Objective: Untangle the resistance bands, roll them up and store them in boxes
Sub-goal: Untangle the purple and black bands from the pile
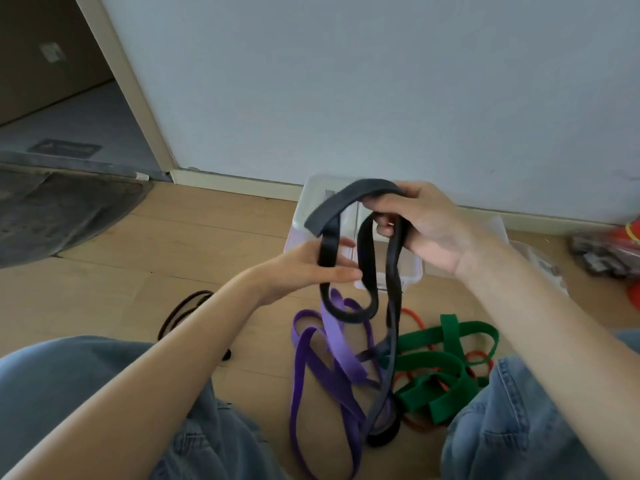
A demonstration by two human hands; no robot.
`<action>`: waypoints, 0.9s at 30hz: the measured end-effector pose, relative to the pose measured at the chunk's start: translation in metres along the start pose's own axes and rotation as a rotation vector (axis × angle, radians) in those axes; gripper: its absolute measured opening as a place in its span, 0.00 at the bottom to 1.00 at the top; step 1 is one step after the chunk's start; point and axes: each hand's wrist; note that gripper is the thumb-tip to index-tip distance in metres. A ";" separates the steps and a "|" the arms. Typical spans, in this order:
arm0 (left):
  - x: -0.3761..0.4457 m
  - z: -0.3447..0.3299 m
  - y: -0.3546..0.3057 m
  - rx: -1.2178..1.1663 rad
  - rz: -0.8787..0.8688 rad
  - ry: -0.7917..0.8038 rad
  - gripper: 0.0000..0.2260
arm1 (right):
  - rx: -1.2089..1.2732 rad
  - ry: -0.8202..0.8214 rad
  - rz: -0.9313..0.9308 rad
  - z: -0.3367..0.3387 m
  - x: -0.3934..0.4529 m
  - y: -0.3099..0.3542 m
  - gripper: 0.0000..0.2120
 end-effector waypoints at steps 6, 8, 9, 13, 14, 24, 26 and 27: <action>0.003 -0.018 -0.009 -0.142 -0.137 0.054 0.37 | 0.212 0.051 0.033 -0.010 0.001 0.016 0.13; 0.009 -0.029 -0.012 -0.202 -0.147 0.018 0.34 | 0.261 0.033 0.062 -0.024 0.008 0.019 0.15; 0.010 -0.027 -0.013 -0.223 -0.135 -0.036 0.29 | 0.279 0.024 0.083 -0.032 0.014 0.019 0.15; -0.002 0.014 -0.007 -0.150 -0.021 -0.215 0.06 | 0.367 -0.015 0.149 -0.068 0.043 0.016 0.15; -0.006 0.028 -0.001 -0.121 0.011 -0.244 0.05 | 0.392 -0.031 0.155 -0.077 0.050 0.013 0.15; -0.026 0.157 0.069 0.558 0.305 -0.437 0.24 | 0.269 -0.144 0.099 -0.140 0.132 -0.046 0.08; -0.020 0.177 0.088 0.740 0.326 -0.482 0.28 | 0.211 -0.139 0.081 -0.146 0.153 -0.060 0.07; -0.018 0.182 0.101 0.815 0.344 -0.472 0.28 | 0.172 -0.140 0.049 -0.147 0.163 -0.072 0.07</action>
Point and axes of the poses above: each hand's wrist, its own x-axis towards the middle knuckle, its own z-axis out of the back of the hand, y = z × x, and after that the axes turned 12 degrees about x, right-handed
